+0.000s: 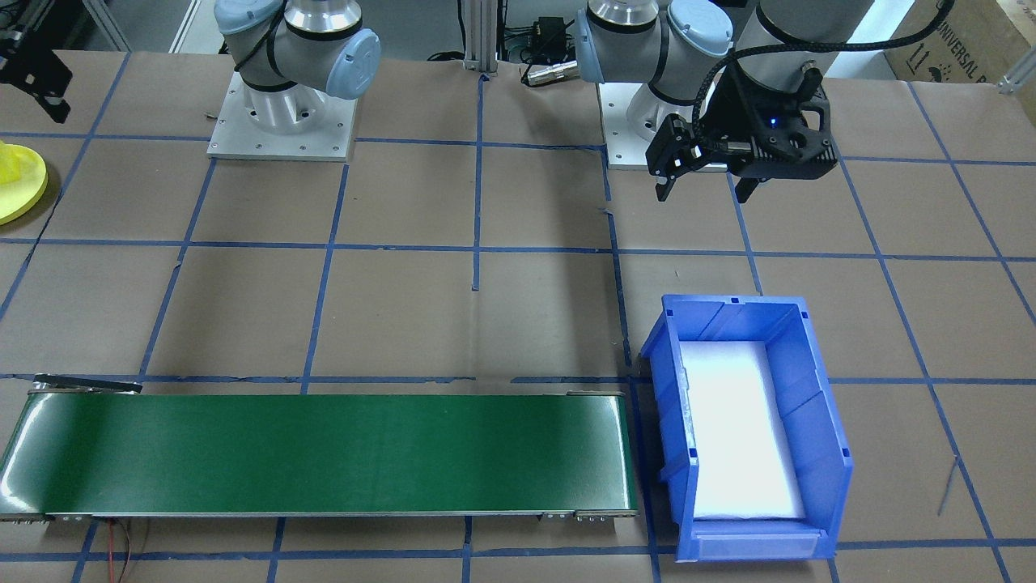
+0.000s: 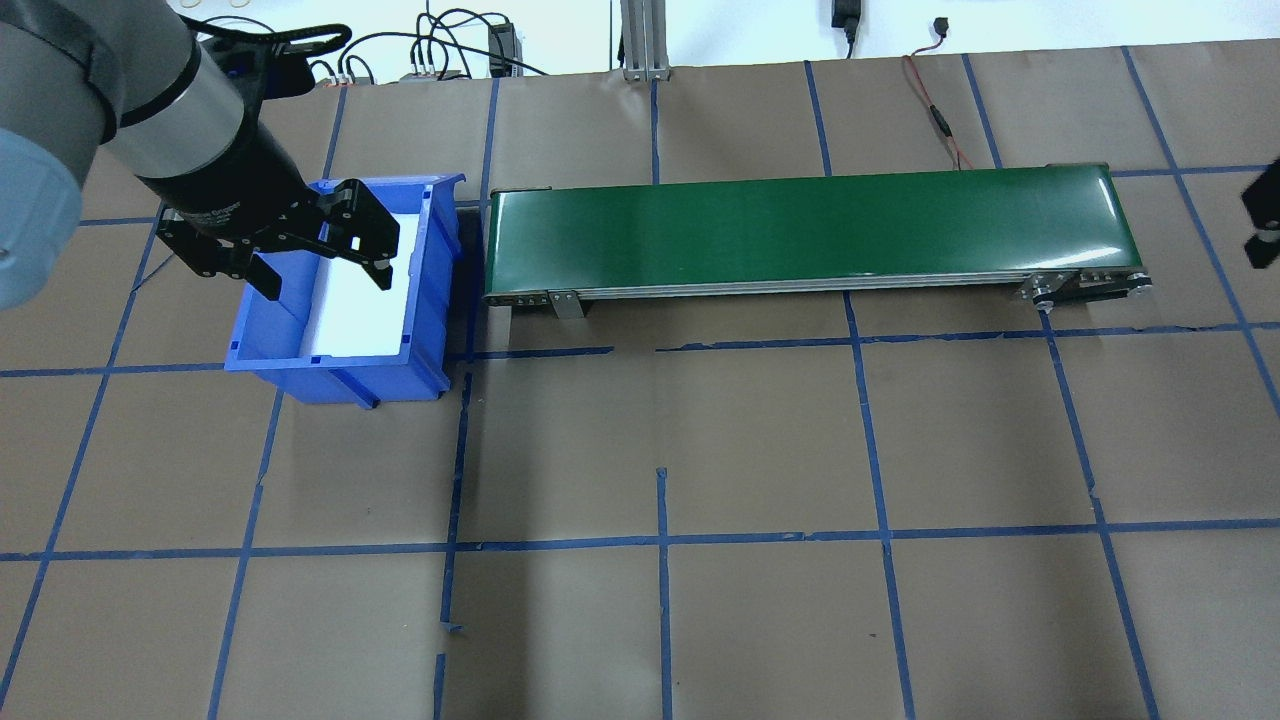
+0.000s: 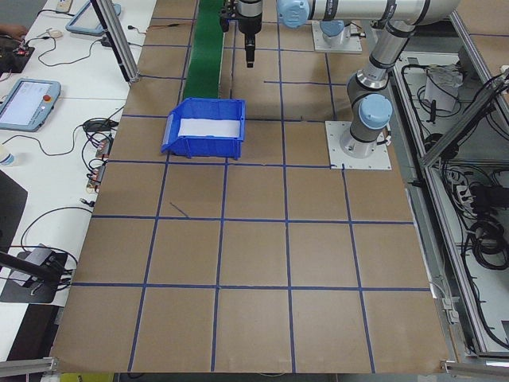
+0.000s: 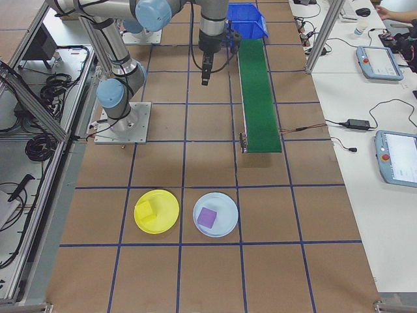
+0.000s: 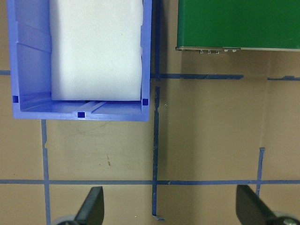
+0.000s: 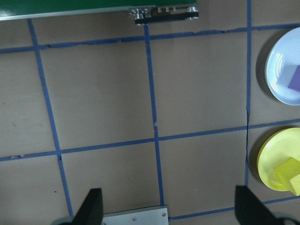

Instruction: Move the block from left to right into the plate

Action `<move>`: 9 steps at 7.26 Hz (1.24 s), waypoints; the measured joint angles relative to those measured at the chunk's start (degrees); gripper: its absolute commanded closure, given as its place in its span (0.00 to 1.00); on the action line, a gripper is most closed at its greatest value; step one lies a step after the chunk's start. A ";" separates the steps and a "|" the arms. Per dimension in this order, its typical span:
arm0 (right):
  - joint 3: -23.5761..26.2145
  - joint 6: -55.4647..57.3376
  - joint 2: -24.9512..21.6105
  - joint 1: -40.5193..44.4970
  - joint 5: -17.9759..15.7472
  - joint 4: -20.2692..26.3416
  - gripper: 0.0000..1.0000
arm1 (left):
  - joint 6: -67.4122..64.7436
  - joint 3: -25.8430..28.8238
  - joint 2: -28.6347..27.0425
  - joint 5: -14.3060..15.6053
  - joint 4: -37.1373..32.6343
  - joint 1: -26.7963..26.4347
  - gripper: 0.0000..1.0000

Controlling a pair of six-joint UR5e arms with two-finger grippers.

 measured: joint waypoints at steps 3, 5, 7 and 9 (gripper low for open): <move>-0.62 14.16 -0.17 14.19 5.89 -1.83 0.00 | 0.45 -0.04 -0.07 -0.01 1.76 0.01 0.00; 0.35 20.08 0.01 16.55 10.73 -8.12 0.00 | 1.33 0.50 0.56 0.15 2.13 -0.01 0.00; 1.87 21.61 0.58 16.60 11.32 -11.78 0.00 | 1.60 1.13 1.85 1.32 2.37 0.12 0.00; 2.82 22.04 1.48 16.75 11.26 -12.66 0.00 | 1.69 1.25 2.48 4.42 2.80 0.17 0.00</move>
